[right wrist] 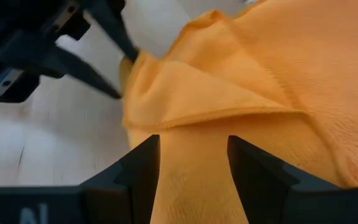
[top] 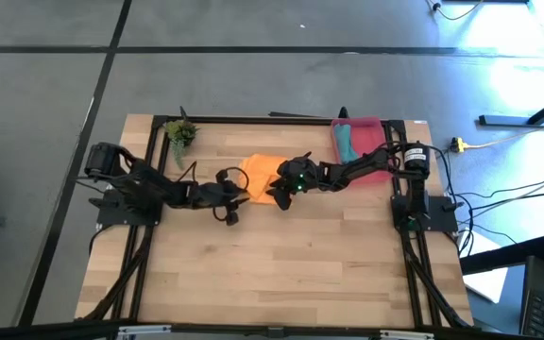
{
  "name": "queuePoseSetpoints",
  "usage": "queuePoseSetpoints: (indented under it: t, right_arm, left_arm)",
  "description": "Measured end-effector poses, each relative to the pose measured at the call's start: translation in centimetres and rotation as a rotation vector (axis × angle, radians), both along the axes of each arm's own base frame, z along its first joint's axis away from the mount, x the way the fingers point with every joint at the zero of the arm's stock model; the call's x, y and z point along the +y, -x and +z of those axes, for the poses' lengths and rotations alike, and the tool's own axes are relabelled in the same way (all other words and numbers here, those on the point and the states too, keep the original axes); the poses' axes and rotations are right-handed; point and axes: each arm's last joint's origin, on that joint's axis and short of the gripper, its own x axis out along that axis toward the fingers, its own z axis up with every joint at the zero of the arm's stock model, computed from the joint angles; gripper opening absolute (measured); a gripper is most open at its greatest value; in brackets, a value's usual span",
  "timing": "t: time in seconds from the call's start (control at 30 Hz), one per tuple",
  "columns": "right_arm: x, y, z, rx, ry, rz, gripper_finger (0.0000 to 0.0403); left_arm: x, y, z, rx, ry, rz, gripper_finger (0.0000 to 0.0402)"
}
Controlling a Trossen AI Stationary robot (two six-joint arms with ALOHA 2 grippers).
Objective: Roll microfiber towels into tight, uniform cylinder then place into a basket
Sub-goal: Roll the yellow microfiber cloth on the table
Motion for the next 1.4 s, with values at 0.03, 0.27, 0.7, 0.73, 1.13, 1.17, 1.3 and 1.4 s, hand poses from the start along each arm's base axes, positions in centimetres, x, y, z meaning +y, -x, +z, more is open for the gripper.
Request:
queuePoseSetpoints:
  t: [0.03,0.27,0.7,0.73,1.13,1.17,1.3,1.4]
  right_arm:
    - [0.0,0.0,0.0,0.000,0.000,0.000,0.0189]
    - [0.0,0.2,-0.3,0.039,-0.008,0.000,0.0189]
    - [0.1,0.5,-1.1,0.099,-0.001,0.013,0.0189]
    - [0.1,0.4,-1.2,0.100,0.001,0.015,0.0189]
    - [1.2,0.5,-1.5,0.107,-0.009,0.224,0.0189]
    - [1.5,0.5,-1.6,0.111,-0.012,0.251,0.0189]
    - [2.9,0.5,-1.7,0.120,0.003,0.336,0.0189]
    - [4.1,0.4,-1.7,0.115,0.021,0.389,0.0189]
  left_arm:
    - [0.3,0.0,0.0,0.002,-0.001,0.012,0.0121]
    - [1.9,0.1,0.1,-0.010,0.005,0.087,0.0121]
    - [4.0,0.1,0.4,-0.032,-0.011,0.239,0.0121]
    - [4.2,0.0,0.5,-0.036,-0.012,0.245,0.0121]
    - [3.5,-1.2,1.8,-0.034,-0.120,0.141,0.0121]
    - [3.3,-1.2,1.9,-0.035,-0.116,0.116,0.0121]
    - [2.0,-1.0,2.5,-0.028,-0.088,0.016,0.0121]
    - [0.8,-0.7,2.9,-0.004,-0.069,-0.042,0.0121]
